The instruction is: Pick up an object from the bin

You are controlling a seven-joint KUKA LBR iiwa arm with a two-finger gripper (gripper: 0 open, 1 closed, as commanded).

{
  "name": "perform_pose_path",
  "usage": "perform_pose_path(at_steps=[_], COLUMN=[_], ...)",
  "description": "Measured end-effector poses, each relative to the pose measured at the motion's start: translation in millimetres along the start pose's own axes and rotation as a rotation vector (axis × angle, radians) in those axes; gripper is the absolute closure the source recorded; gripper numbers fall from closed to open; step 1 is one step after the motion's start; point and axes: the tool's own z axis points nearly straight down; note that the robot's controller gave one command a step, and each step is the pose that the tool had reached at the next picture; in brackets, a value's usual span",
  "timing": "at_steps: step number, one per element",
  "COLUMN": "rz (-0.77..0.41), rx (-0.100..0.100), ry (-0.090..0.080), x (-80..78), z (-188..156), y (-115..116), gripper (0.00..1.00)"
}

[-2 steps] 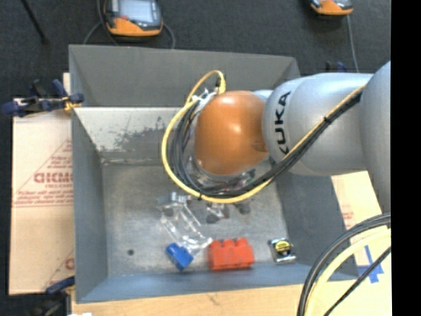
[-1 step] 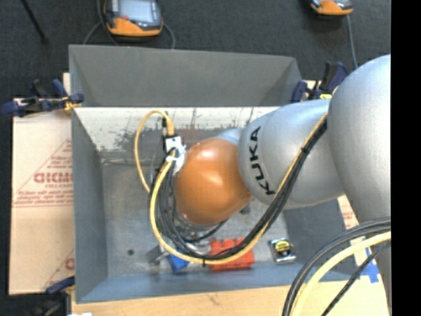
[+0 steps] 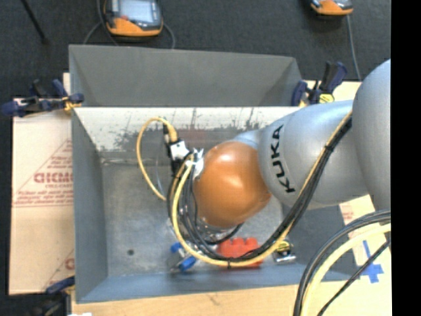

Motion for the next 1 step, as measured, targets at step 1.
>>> perform_pose_path(at_steps=[1], rz=[-0.003], rx=[0.002], ry=[-0.001], x=[-0.8], z=[-0.4], y=[-0.7], gripper=[1.0])
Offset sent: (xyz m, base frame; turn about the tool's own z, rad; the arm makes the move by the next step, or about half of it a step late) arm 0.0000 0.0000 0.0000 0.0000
